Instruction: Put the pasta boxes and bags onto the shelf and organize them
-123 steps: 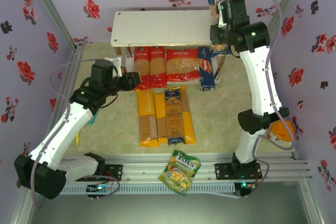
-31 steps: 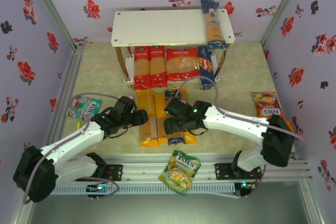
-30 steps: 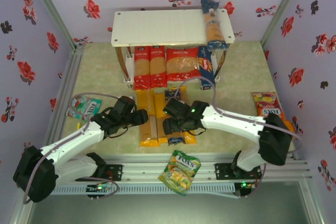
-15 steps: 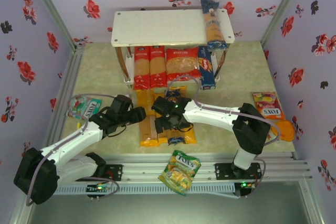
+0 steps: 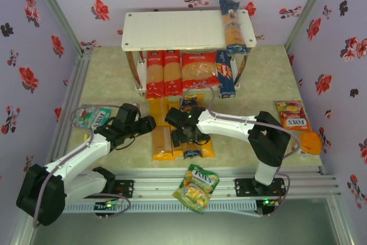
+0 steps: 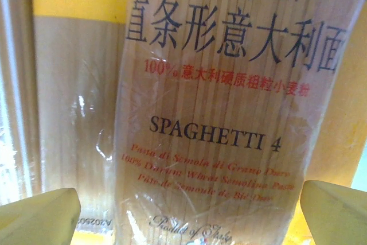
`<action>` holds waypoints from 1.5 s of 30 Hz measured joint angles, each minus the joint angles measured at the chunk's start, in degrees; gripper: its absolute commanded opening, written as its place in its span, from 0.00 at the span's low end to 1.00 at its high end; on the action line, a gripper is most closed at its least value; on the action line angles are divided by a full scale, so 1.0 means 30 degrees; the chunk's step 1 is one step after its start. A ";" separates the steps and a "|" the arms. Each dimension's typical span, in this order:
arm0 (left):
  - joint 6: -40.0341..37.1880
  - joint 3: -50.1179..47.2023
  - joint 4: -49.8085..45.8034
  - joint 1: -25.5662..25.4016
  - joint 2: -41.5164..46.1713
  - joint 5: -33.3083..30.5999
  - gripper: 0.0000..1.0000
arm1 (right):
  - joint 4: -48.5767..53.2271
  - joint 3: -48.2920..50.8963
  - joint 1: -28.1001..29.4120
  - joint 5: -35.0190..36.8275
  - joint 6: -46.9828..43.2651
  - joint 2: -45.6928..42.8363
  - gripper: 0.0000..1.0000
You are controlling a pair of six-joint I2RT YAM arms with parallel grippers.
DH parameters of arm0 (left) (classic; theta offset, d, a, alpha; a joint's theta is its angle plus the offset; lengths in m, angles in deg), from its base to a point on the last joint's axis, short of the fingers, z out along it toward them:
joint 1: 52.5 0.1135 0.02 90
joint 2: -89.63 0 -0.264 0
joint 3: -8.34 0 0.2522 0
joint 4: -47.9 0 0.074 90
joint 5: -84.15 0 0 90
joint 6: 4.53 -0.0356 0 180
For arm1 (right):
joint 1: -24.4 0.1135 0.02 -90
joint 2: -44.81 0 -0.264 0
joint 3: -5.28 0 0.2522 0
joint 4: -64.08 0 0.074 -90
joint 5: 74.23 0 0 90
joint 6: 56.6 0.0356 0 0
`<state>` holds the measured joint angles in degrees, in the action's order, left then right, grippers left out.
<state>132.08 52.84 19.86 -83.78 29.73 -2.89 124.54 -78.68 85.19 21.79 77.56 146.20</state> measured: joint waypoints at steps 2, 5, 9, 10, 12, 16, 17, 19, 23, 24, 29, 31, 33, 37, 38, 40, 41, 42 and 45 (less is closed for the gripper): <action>-0.0007 -0.0044 0.0073 0.0182 0.0000 0.0117 0.62 | 0.0000 0.0000 -0.0073 -0.0066 0.0000 0.0189 0.99; -0.0007 -0.0102 0.0131 0.0466 0.0000 0.0255 0.62 | -0.0029 0.0000 -0.0262 -0.0211 0.0000 0.0211 0.97; -0.0007 -0.0233 0.0204 0.0794 0.0000 0.0466 0.61 | -0.0080 0.0000 -0.0692 -0.0597 0.0015 0.0211 0.87; -0.0015 -0.0240 0.0197 0.0845 0.0000 0.0532 0.61 | -0.0095 0.0000 -0.0787 -0.0670 0.0029 0.0211 0.84; -0.0036 -0.0240 0.0211 0.0991 0.0000 0.0605 0.61 | -0.0146 0.0044 -0.0969 -0.0874 0.0022 0.0211 0.77; -0.0066 -0.0240 0.0233 0.1195 0.0000 0.0758 0.60 | -0.0444 0.0299 -0.1144 -0.1195 0.0000 0.0211 0.62; -0.0066 -0.0240 0.0240 0.1224 0.0000 0.0758 0.60 | -0.0561 0.0350 -0.1151 -0.1268 0.0015 0.0204 0.57; -0.0066 -0.0240 0.0284 0.1297 0.0000 0.0809 0.59 | -0.0758 0.0444 -0.1151 -0.1406 -0.0015 0.0146 0.47; -0.0066 -0.0240 0.0444 0.1370 0.0000 0.0976 0.57 | -0.0998 0.0678 -0.1166 -0.1610 0.0087 -0.0270 0.18; -0.0066 -0.0240 0.0495 0.1399 0.0000 0.1035 0.56 | -0.1005 0.0699 -0.1166 -0.1617 0.0117 -0.0459 0.17; -0.0080 -0.0160 0.0546 0.1435 0.0000 0.1122 0.54 | -0.0750 0.0860 -0.1180 -0.1698 -0.0029 -0.1107 0.08; -0.0138 0.0058 0.0510 0.1450 0.0000 0.1209 0.53 | -0.0372 0.0860 -0.1180 -0.1800 -0.0270 -0.1362 0.07; -0.0226 0.0488 0.0408 0.1457 0.0000 0.1246 0.53 | 0.0321 0.0809 -0.1180 -0.1953 -0.0736 -0.1836 0.06; -0.0583 0.1530 0.0109 0.1486 0.0000 0.1246 0.53 | 0.2310 -0.0022 -0.1144 -0.2025 -0.1800 -0.3016 0.05; -0.0678 0.1800 0.0000 0.1494 0.0000 0.1246 0.53 | 0.2885 -0.0488 -0.1137 -0.2011 -0.2120 -0.3395 0.05; -0.0845 0.2229 -0.0182 0.1523 -0.0007 0.1246 0.53 | 0.3832 -0.1537 -0.1122 -0.1894 -0.2688 -0.4146 0.05; -0.0969 0.2448 -0.0335 0.1545 -0.0007 0.1246 0.53 | 0.4226 -0.2098 -0.1071 -0.1785 -0.2951 -0.4524 0.05; -0.1100 0.2652 -0.0444 0.1545 -0.0007 0.1253 0.53 | 0.4626 -0.2732 -0.1042 -0.1603 -0.3279 -0.5013 0.05; -0.1319 0.3206 -0.0816 0.1559 -0.0007 0.1253 0.53 | 0.5748 -0.4532 -0.0984 -0.1202 -0.4124 -0.6448 0.05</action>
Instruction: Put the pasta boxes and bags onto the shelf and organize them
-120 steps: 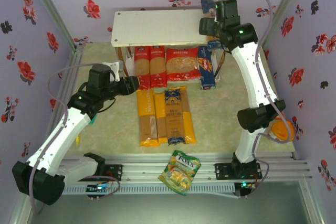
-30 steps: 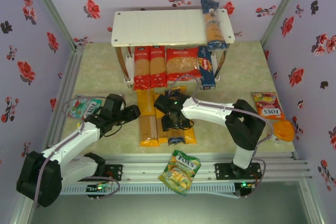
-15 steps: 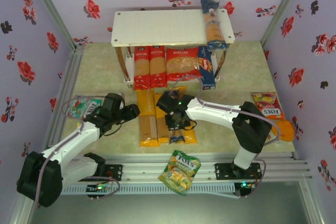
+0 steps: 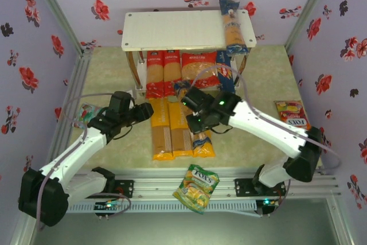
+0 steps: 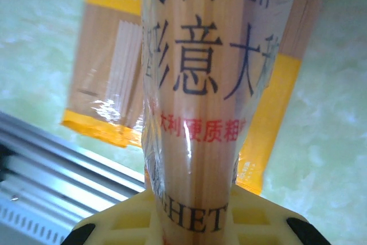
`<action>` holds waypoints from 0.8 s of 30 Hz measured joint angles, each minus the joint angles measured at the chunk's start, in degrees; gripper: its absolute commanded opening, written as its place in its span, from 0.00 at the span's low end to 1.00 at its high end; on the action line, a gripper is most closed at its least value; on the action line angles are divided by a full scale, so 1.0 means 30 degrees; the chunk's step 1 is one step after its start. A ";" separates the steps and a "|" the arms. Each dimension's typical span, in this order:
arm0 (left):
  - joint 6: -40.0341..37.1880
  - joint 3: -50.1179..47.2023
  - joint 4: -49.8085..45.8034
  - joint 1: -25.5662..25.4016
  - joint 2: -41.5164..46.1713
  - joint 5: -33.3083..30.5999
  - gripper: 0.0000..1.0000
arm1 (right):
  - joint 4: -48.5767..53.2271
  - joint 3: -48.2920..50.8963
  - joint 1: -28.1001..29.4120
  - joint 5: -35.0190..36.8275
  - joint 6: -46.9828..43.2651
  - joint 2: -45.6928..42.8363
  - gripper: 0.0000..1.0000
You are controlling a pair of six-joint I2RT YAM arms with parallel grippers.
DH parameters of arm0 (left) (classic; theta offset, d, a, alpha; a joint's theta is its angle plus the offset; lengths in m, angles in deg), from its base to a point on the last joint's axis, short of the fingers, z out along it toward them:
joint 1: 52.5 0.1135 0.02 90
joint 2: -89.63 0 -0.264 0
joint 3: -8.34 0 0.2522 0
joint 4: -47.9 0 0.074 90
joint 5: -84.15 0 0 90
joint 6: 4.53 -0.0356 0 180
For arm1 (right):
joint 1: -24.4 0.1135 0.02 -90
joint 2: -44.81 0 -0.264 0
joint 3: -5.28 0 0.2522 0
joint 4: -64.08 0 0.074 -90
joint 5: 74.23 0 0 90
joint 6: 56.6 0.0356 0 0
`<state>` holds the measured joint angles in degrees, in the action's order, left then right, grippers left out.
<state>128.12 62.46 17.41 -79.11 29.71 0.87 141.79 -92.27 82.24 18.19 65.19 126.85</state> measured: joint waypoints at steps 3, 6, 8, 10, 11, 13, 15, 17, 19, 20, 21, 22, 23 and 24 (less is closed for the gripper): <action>-0.0219 0.0393 -0.0350 0.0000 0.0000 0.0000 0.53 | 0.1188 -0.1872 0.0022 0.0379 -0.0801 -0.1384 0.04; -0.0357 0.0495 -0.0641 0.0000 0.0000 0.0000 0.52 | 0.2113 -0.3716 0.0022 0.0882 -0.1537 -0.2616 0.04; -0.0372 0.0503 -0.0743 0.0007 0.0000 0.0000 0.52 | 0.2674 -0.5136 0.0022 0.1413 -0.2098 -0.3118 0.04; -0.0408 0.0510 -0.0801 0.0007 0.0000 0.0000 0.52 | 0.3045 -0.6739 0.0022 0.2069 -0.2718 -0.3235 0.04; -0.0415 0.0532 -0.0852 0.0000 0.0000 0.0000 0.52 | 0.3111 -0.7643 0.0015 0.2477 -0.3075 -0.3147 0.03; -0.0415 0.0583 -0.0940 0.0000 0.0000 0.0000 0.52 | 0.3089 -0.9420 -0.0058 0.3308 -0.3825 -0.2769 0.00; -0.0423 0.0758 -0.1122 0.0000 0.0000 0.0000 0.52 | 0.2900 -1.1460 -0.0211 0.4415 -0.4816 -0.2011 0.00; -0.0437 0.0962 -0.1239 0.0000 0.0000 0.0000 0.52 | 0.2412 -1.3136 -0.0517 0.5552 -0.5792 -0.1115 0.00; -0.0503 0.1188 -0.1362 0.0000 0.0007 0.0007 0.52 | 0.1909 -1.4637 -0.1035 0.6608 -0.6776 -0.0044 0.00; -0.0532 0.1297 -0.1428 0.0000 0.0007 0.0007 0.52 | 0.1617 -1.5285 -0.1355 0.7060 -0.7257 0.0510 0.00; -0.0576 0.1377 -0.1501 0.0007 0.0007 0.0007 0.52 | 0.1297 -1.5868 -0.1705 0.7512 -0.7737 0.1100 0.01; -0.0641 0.1413 -0.1530 0.0007 0.0015 0.0007 0.52 | 0.0962 -1.6240 -0.1996 0.7839 -0.8167 0.1588 0.01; -0.0714 0.1428 -0.1596 0.0007 0.0022 0.0015 0.52 | 0.0641 -1.6509 -0.2310 0.8116 -0.8575 0.2040 0.01; -0.0736 0.1428 -0.1654 0.0022 0.0022 0.0015 0.52 | 0.0306 -1.6706 -0.2667 0.8320 -0.8983 0.2499 0.01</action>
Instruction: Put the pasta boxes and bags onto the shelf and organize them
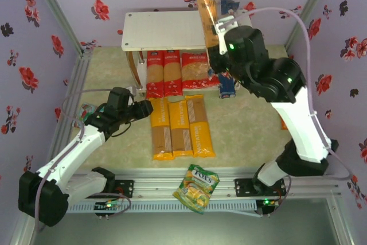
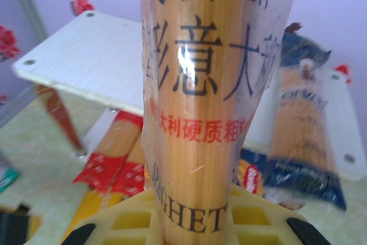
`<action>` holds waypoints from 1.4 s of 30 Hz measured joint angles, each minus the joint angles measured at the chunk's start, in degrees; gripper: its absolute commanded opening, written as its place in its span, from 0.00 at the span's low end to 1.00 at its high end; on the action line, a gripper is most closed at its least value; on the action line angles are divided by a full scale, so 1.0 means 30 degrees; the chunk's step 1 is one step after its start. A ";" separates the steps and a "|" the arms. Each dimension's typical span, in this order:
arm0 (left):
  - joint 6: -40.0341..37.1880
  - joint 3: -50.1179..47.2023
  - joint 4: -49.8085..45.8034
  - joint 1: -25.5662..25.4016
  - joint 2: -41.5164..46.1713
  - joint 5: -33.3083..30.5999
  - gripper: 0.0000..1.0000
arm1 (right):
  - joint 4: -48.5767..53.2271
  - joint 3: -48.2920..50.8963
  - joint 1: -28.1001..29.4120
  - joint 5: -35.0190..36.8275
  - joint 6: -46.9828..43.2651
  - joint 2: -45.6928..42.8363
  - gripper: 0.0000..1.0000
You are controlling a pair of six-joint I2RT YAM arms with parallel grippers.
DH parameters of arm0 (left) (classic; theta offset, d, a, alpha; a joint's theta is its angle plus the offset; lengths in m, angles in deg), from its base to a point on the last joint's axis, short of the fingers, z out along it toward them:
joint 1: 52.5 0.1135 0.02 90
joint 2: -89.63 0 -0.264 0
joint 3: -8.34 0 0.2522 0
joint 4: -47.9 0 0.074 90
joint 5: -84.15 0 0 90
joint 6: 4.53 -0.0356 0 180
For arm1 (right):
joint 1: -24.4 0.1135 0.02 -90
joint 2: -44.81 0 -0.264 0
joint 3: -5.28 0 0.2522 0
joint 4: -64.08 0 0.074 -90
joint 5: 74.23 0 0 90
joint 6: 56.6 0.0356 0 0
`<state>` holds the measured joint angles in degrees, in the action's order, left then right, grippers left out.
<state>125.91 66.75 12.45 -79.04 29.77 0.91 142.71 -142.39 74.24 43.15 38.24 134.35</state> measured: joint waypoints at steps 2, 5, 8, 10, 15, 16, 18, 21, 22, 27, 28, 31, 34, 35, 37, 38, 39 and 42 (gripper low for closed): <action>-0.0058 0.0000 -0.0080 0.0029 0.0000 0.0051 0.52 | -0.0408 -0.0291 -0.0648 0.0109 -0.0590 0.0765 0.00; -0.0080 0.0000 -0.0095 0.0095 -0.0007 0.0131 0.52 | -0.0561 -0.0998 -0.1668 0.0087 -0.1122 0.1945 0.00; -0.0109 0.0000 -0.0080 0.0109 -0.0022 0.0131 0.52 | -0.0678 -0.1559 -0.2688 -0.0007 -0.1129 0.2841 0.00; -0.0117 0.0000 -0.0080 0.0109 -0.0058 0.0146 0.53 | -0.0809 -0.1632 -0.3330 -0.0350 -0.1035 0.3206 0.01; -0.0117 0.0036 -0.0080 0.0124 -0.0131 0.0277 0.53 | -0.1129 -0.2237 -0.4517 -0.1450 -0.0379 0.4291 0.01; -0.0117 0.0036 -0.0080 0.0138 -0.0138 0.0277 0.53 | -0.1122 -0.2499 -0.4736 -0.1727 -0.0211 0.4612 0.01; -0.0117 0.0036 -0.0080 0.0197 -0.0138 0.0306 0.53 | -0.1115 -0.3009 -0.5064 -0.2127 0.0080 0.5195 0.02; -0.0117 0.0036 -0.0080 0.0328 -0.0146 0.0335 0.53 | -0.1100 -0.3351 -0.5493 -0.2922 0.0539 0.5945 0.02; -0.0117 0.0036 -0.0073 0.0372 -0.0146 0.0335 0.53 | -0.1078 -0.3381 -0.5588 -0.3126 0.0641 0.6127 0.02; -0.0117 0.0036 -0.0066 0.0503 -0.0146 0.0423 0.55 | -0.0729 -0.3468 -0.5807 -0.3577 0.1107 0.6951 0.07; -0.0117 0.0036 -0.0066 0.0532 -0.0160 0.0474 0.55 | -0.0721 -0.3475 -0.5858 -0.3614 0.1122 0.7023 0.08; -0.0117 0.0036 -0.0036 0.0612 -0.0284 0.0525 0.55 | -0.0532 -0.3606 -0.5865 -0.3723 0.1260 0.7031 0.13; -0.0117 0.0036 0.0000 0.0678 -0.0393 0.0641 0.55 | -0.0517 -0.3636 -0.5923 -0.3716 0.1486 0.7089 0.20; -0.0117 0.0036 0.0000 0.0699 -0.0401 0.0656 0.55 | -0.0517 -0.3665 -0.5960 -0.3723 0.1574 0.7125 0.21; -0.0117 0.0036 0.0015 0.0714 -0.0401 0.0699 0.55 | -0.0517 -0.3687 -0.6018 -0.3738 0.1778 0.7162 0.25; -0.0117 0.0036 0.0015 0.0729 -0.0401 0.0736 0.55 | -0.0539 -0.3687 -0.6047 -0.3752 0.1931 0.7162 0.26; -0.0117 0.0036 0.0015 0.0750 -0.0401 0.0780 0.55 | -0.0539 -0.3687 -0.6098 -0.3774 0.2069 0.7184 0.26; -0.0117 0.0036 0.0015 0.0831 -0.0401 0.0831 0.54 | -0.0539 -0.3687 -0.6309 -0.3774 0.2208 0.7264 0.27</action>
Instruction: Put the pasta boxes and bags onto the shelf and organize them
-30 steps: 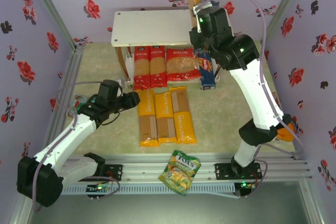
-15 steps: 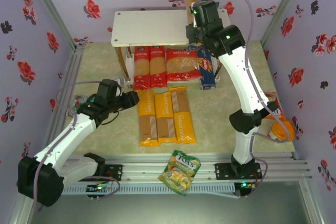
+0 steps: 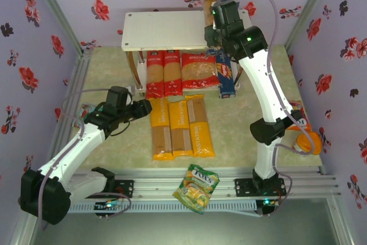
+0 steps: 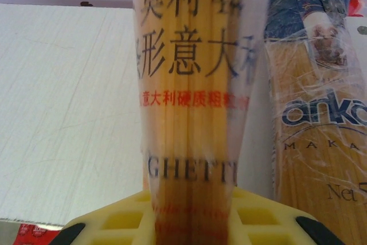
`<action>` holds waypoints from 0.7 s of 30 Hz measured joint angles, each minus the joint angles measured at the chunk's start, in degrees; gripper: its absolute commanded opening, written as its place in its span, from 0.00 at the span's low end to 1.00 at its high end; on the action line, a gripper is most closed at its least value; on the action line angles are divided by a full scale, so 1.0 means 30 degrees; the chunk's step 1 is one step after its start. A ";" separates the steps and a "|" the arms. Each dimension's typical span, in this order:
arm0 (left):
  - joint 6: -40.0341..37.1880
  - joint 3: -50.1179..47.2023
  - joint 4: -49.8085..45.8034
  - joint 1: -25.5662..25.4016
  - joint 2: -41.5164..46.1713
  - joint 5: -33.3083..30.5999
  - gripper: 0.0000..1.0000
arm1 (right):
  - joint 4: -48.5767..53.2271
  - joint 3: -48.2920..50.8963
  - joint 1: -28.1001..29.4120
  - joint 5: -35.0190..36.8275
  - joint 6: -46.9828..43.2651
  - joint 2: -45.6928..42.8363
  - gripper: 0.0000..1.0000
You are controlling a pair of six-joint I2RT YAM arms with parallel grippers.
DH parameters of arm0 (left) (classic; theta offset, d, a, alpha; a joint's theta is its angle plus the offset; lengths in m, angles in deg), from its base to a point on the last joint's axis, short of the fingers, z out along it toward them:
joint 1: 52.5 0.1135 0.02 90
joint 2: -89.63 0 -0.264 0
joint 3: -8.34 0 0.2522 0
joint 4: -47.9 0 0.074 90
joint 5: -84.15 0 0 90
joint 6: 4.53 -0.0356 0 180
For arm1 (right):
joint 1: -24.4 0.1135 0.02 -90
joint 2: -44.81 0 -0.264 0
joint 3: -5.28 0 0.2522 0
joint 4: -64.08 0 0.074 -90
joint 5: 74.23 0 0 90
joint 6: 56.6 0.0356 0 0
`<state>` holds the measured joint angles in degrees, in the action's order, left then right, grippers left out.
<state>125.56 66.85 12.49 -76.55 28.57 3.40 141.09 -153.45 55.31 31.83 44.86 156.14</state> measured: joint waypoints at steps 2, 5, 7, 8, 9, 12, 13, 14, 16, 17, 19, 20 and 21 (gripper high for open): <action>-0.0007 0.0000 0.0000 0.0058 0.0000 0.0007 0.55 | -0.0131 0.0007 -0.0124 0.0000 0.0146 0.0087 0.27; -0.0007 0.0000 0.0000 0.0153 0.0000 0.0007 0.55 | -0.0772 0.0007 -0.0226 0.0000 0.0284 0.0175 0.29; -0.0007 0.0000 0.0007 0.0168 0.0000 0.0007 0.55 | -0.1137 0.0007 -0.0226 -0.0015 0.0401 0.0168 0.31; -0.0007 0.0000 0.0007 0.0168 0.0000 0.0007 0.55 | -0.1290 0.0007 -0.0226 -0.0095 0.0423 0.0168 0.32; -0.0007 -0.0007 0.0007 0.0168 0.0000 0.0007 0.55 | -0.1384 0.0015 -0.0226 -0.0182 0.0503 0.0168 0.32; -0.0007 -0.0007 0.0000 0.0189 0.0000 0.0015 0.55 | -0.1719 0.0066 -0.0226 -0.0474 0.0721 0.0168 0.36; -0.0007 -0.0007 0.0000 0.0204 0.0000 0.0015 0.55 | -0.1843 0.0102 -0.0226 -0.0539 0.0780 0.0168 0.39; -0.0015 -0.0007 0.0007 0.0219 0.0000 0.0015 0.55 | -0.1967 0.0168 -0.0226 -0.0634 0.0845 0.0168 0.41; -0.0080 -0.0007 0.0000 0.0226 0.0000 0.0007 0.56 | -0.2288 0.0401 -0.0226 -0.0801 0.0933 0.0146 0.47; -0.0146 -0.0007 0.0007 0.0226 0.0000 0.0007 0.56 | -0.2535 0.0612 -0.0226 -0.0896 0.0925 0.0109 0.50; -0.0306 -0.0124 0.0080 0.0240 0.0000 0.0015 0.57 | -0.3053 0.1078 -0.0226 -0.1027 0.0954 -0.0015 0.54; -0.0430 -0.0255 0.0102 0.0240 0.0000 0.0015 0.58 | -0.3351 0.1377 -0.0226 -0.1086 0.0874 -0.0131 0.58; -0.0510 -0.0430 0.0095 0.0240 0.0000 0.0015 0.59 | -0.3665 0.1639 -0.0226 -0.1137 0.0809 -0.0277 0.61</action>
<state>124.03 65.56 12.78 -75.83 28.57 3.45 130.09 -148.53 54.64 28.42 47.29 155.31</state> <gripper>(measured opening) 0.575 0.566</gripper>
